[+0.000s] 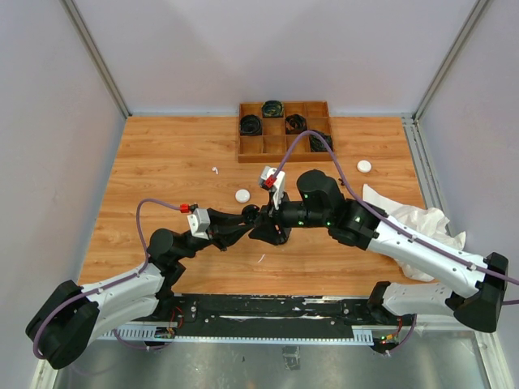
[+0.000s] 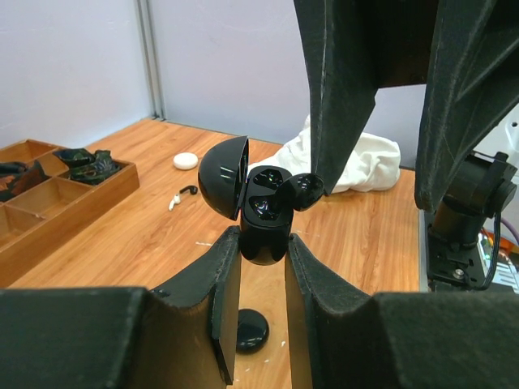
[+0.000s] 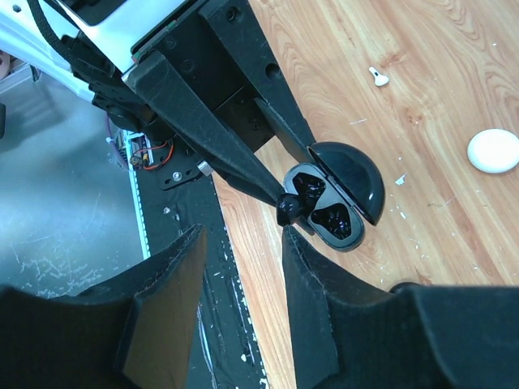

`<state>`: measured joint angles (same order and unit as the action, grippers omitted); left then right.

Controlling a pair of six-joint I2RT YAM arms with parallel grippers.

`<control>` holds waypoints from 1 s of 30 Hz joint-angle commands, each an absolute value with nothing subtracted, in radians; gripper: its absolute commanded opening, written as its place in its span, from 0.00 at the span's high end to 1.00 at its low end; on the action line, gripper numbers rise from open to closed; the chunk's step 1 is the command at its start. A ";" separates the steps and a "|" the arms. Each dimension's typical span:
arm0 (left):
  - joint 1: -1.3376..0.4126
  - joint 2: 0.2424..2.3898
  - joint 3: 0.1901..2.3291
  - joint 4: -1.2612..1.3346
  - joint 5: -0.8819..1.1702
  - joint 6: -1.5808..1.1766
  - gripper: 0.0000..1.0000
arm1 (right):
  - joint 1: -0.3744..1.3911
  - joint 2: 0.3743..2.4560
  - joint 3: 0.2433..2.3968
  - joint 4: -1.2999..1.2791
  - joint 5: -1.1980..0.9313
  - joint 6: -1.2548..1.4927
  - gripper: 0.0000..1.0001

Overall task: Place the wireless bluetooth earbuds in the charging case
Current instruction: Place the earbud in the charging case.

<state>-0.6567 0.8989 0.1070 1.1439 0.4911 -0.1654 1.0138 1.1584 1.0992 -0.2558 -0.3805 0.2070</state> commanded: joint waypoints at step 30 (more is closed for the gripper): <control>-0.652 0.906 0.157 1.148 0.523 -0.193 1.00 | 1.008 1.159 1.143 -0.249 -0.347 0.125 0.52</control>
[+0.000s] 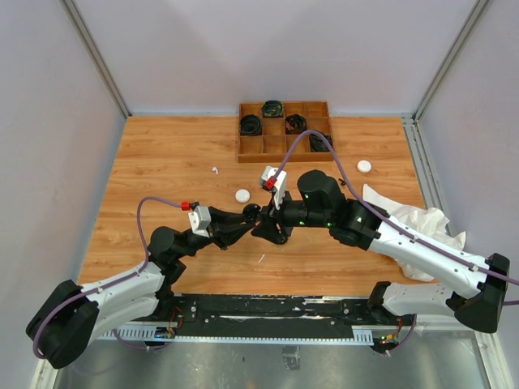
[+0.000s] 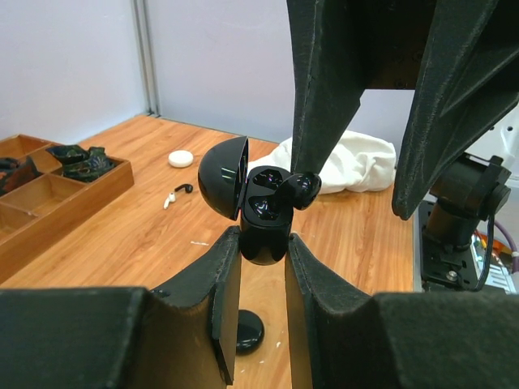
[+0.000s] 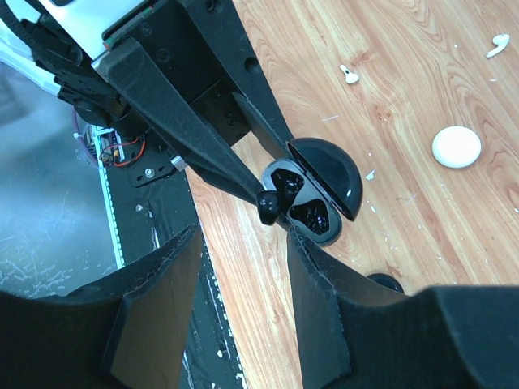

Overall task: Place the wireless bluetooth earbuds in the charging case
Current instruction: Place the earbud in the charging case.

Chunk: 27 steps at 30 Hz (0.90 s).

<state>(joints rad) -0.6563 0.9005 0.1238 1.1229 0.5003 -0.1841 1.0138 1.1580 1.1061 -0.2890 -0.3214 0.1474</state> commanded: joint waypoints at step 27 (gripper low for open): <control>-0.653 0.916 0.163 1.077 0.449 -0.174 1.00 | 1.008 1.211 1.177 -0.216 -0.362 0.183 0.53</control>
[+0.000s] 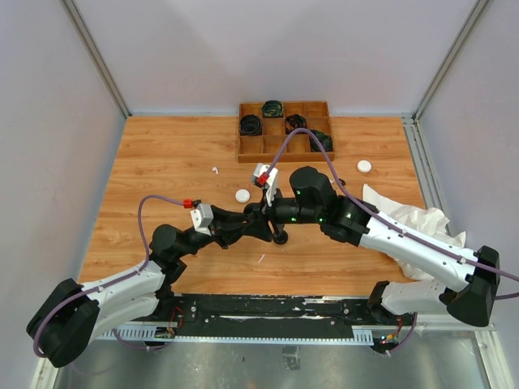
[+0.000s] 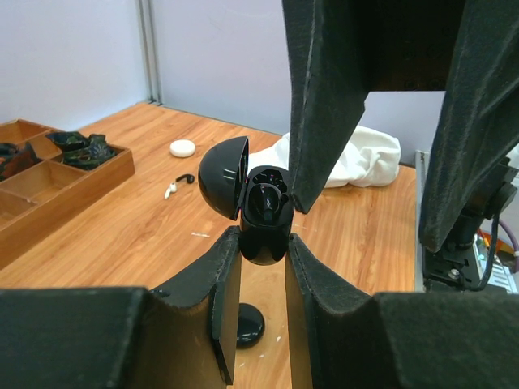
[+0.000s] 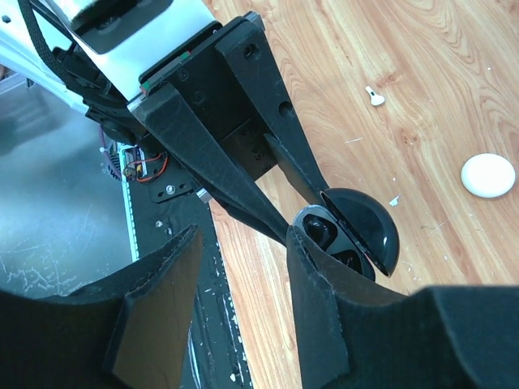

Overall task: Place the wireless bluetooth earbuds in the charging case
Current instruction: Place the earbud in the charging case.

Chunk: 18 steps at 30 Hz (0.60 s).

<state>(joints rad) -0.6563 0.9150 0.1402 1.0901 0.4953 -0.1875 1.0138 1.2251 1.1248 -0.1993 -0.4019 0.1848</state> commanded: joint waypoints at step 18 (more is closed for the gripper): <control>-0.650 0.955 0.131 0.988 0.273 -0.126 1.00 | 0.634 1.235 1.115 -0.448 -0.140 0.131 0.51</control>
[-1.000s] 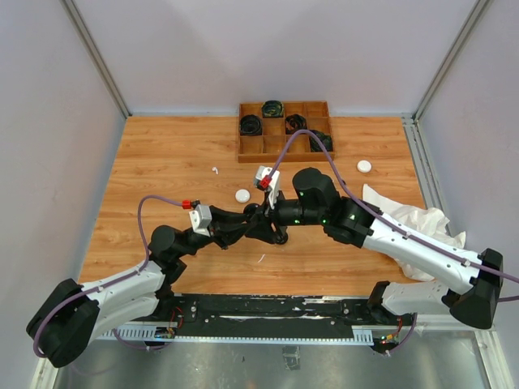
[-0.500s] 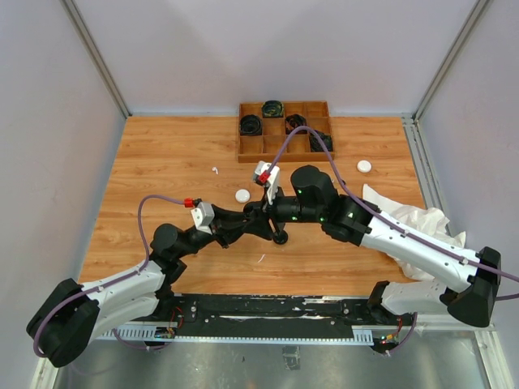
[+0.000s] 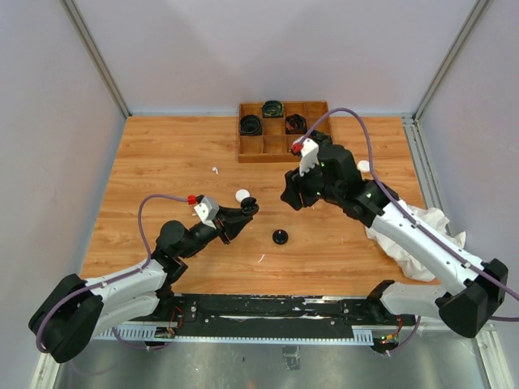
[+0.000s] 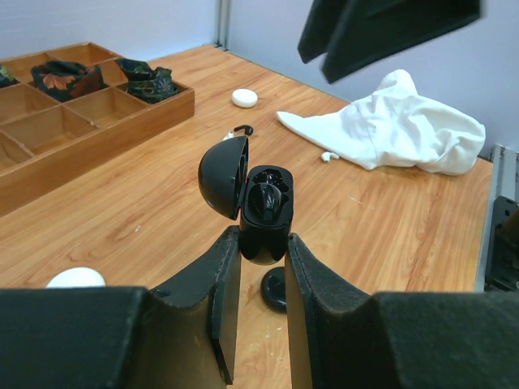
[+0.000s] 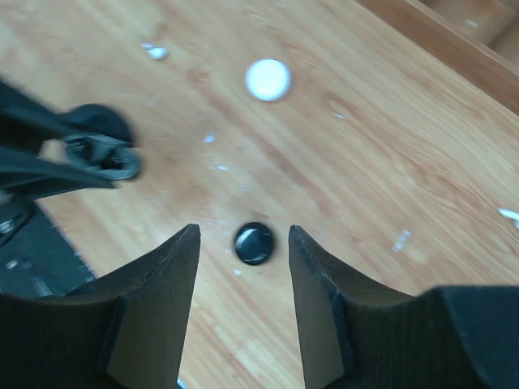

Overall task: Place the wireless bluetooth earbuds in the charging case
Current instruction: Place the earbud in the charging case, then pick up the earbud from the center of the board.

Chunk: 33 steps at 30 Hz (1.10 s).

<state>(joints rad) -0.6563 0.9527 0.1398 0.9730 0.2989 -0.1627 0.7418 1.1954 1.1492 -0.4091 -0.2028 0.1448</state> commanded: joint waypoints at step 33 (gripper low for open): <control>-0.650 0.911 0.084 1.019 0.332 -0.102 1.00 | 0.089 1.915 1.339 -0.367 -0.007 0.165 0.61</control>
<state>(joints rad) -0.6563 0.9142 0.0982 0.9741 0.3126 -0.1123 0.1169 1.8843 1.3041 -0.3687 -0.0166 0.1452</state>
